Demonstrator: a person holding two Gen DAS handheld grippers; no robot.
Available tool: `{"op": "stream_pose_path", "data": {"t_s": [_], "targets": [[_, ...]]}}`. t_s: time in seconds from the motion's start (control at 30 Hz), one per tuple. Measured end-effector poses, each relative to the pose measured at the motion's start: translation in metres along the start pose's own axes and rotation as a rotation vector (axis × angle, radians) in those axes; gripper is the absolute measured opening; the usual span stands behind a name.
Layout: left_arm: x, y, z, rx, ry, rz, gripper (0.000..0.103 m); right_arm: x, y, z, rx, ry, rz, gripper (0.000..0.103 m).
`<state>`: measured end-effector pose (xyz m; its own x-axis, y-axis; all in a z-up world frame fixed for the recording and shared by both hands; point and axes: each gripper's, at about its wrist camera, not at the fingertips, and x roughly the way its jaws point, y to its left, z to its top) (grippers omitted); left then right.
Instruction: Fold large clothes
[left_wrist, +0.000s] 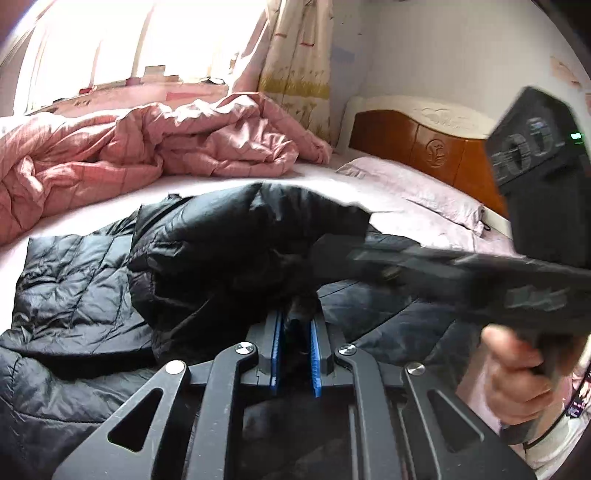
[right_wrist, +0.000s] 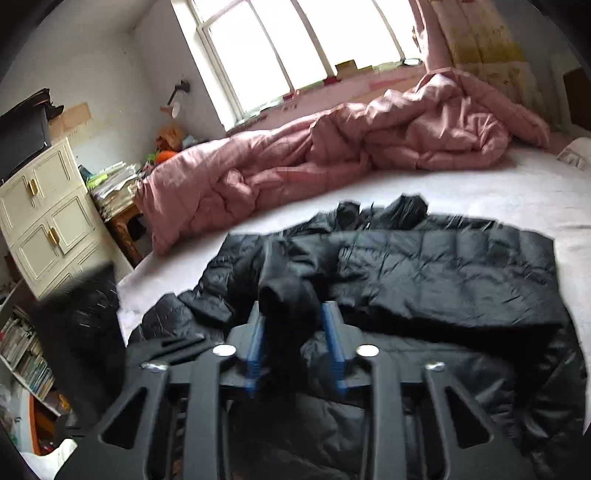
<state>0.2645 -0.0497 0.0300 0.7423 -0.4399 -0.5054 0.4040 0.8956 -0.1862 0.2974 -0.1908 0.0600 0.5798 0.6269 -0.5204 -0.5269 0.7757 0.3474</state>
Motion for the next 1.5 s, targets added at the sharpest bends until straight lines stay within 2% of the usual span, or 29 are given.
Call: {"op": "stream_pose_path", "data": {"t_s": [0.07, 0.13, 0.17, 0.3, 0.33, 0.4, 0.43, 0.47, 0.57, 0.7, 0.73, 0.77, 0.8, 0.83, 0.9, 0.97, 1.03, 1.1, 1.2, 1.27, 1.33, 1.4, 1.43, 1.5], "targets": [[0.001, -0.004, -0.001, 0.023, 0.004, 0.017, 0.019, 0.002, -0.001, -0.002, 0.001, -0.011, -0.02, 0.006], [-0.002, -0.008, -0.001, 0.059, -0.01, 0.054, 0.044, -0.004, -0.003, -0.001, -0.018, -0.06, -0.106, 0.005], [-0.006, -0.009, 0.0, 0.068, -0.031, 0.077, 0.047, -0.006, -0.006, 0.001, -0.015, -0.077, -0.145, 0.005], [-0.027, 0.0, 0.009, 0.046, -0.135, 0.165, 0.05, -0.025, -0.032, 0.006, -0.029, -0.201, -0.496, 0.004], [-0.031, 0.005, 0.011, 0.033, -0.151, 0.182, 0.053, -0.026, -0.037, 0.007, -0.041, -0.212, -0.557, 0.004], [-0.04, 0.021, 0.016, -0.005, -0.177, 0.231, 0.055, -0.032, -0.048, 0.007, -0.107, -0.233, -0.796, 0.004], [-0.042, 0.03, 0.017, -0.023, -0.181, 0.256, 0.055, -0.034, -0.053, 0.008, -0.122, -0.239, -0.877, 0.004], [-0.045, 0.04, 0.019, -0.045, -0.186, 0.302, 0.055, -0.037, -0.058, 0.01, -0.12, -0.244, -0.918, 0.004], [-0.046, 0.07, 0.02, -0.128, -0.17, 0.418, 0.055, -0.041, -0.077, 0.014, -0.072, -0.221, -0.938, 0.004], [-0.044, 0.096, 0.016, -0.208, -0.139, 0.442, 0.055, -0.034, -0.093, 0.015, -0.023, -0.156, -0.957, 0.006], [-0.043, 0.095, 0.015, -0.211, -0.139, 0.446, 0.055, -0.037, -0.093, 0.015, -0.013, -0.161, -0.939, 0.011], [-0.042, 0.096, 0.015, -0.21, -0.139, 0.453, 0.055, -0.04, -0.092, 0.013, 0.001, -0.171, -0.911, 0.014], [-0.041, 0.094, 0.015, -0.203, -0.139, 0.457, 0.055, -0.043, -0.092, 0.015, 0.016, -0.176, -0.878, 0.021], [-0.039, 0.092, 0.016, -0.192, -0.14, 0.463, 0.055, -0.048, -0.094, 0.016, 0.042, -0.175, -0.816, 0.03], [-0.037, 0.086, 0.014, -0.16, -0.146, 0.482, 0.056, -0.051, -0.095, 0.017, 0.093, -0.138, -0.706, 0.036], [-0.036, 0.079, 0.013, -0.128, -0.151, 0.497, 0.057, -0.054, -0.098, 0.016, 0.14, -0.086, -0.563, 0.036], [-0.036, 0.071, 0.013, -0.106, -0.157, 0.516, 0.057, -0.052, -0.096, 0.016, 0.146, -0.053, -0.477, 0.036], [-0.035, 0.065, 0.012, -0.106, -0.159, 0.554, 0.061, -0.045, -0.093, 0.015, 0.13, -0.001, -0.446, 0.036], [-0.037, 0.061, 0.012, -0.129, -0.16, 0.5, 0.061, -0.026, -0.099, 0.01, 0.126, 0.072, -0.538, 0.036], [-0.038, 0.058, 0.011, -0.128, -0.164, 0.493, 0.062, -0.015, -0.107, 0.007, 0.119, 0.116, -0.631, 0.036], [-0.037, 0.056, 0.011, -0.122, -0.164, 0.497, 0.062, -0.009, -0.115, 0.005, 0.086, 0.087, -0.833, 0.036], [-0.036, 0.06, 0.01, -0.133, -0.156, 0.494, 0.062, -0.011, -0.119, 0.005, 0.066, 0.057, -0.96, 0.036], [-0.036, 0.063, 0.011, -0.143, -0.153, 0.49, 0.062, -0.013, -0.12, 0.006, 0.07, 0.052, -0.985, 0.036], [-0.037, 0.068, 0.01, -0.17, -0.151, 0.476, 0.062, -0.032, -0.116, 0.009, 0.109, -0.023, -0.924, 0.036]]}}
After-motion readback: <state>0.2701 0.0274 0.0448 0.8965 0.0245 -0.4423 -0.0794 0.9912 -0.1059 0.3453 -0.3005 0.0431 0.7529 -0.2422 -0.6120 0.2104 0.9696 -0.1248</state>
